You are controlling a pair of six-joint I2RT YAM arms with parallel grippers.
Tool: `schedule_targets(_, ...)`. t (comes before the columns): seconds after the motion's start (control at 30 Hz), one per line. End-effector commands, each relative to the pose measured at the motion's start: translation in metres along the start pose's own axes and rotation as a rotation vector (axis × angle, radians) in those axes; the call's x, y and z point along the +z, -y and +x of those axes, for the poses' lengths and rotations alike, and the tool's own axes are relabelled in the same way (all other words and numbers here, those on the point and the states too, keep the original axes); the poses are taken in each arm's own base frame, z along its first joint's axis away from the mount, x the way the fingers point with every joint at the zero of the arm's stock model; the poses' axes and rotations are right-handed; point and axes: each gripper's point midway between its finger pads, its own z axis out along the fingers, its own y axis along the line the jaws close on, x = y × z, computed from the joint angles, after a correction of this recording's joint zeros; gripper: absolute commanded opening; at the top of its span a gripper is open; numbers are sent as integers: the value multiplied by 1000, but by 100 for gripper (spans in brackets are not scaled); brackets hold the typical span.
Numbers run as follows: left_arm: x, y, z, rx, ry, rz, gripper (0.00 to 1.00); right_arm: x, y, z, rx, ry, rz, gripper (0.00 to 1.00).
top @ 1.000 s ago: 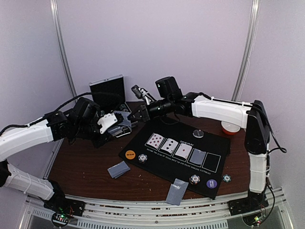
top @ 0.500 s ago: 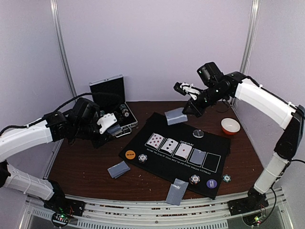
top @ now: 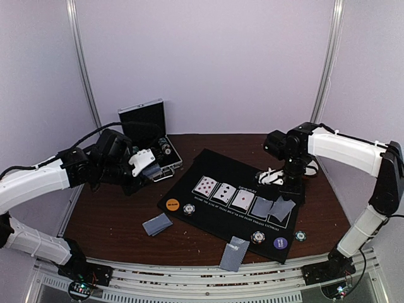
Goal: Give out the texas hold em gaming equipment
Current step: Place the poker card in the community card area.
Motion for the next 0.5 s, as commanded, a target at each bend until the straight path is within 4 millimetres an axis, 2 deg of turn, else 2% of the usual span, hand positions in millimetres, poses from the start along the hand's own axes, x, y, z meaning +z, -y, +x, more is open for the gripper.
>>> schedule_targets(0.0,-2,-3,-11,-3,49,-16,36,23,3,3,-74,-76,-8,0)
schedule_targets(0.2,-3,-4,-9,-1,47,-21,36,46,12,-9,-122,-110,-12,0)
schedule_targets(0.47,-2,-4,-8,-1,41,-24,36,67,34,-8,-180,-184,86,0)
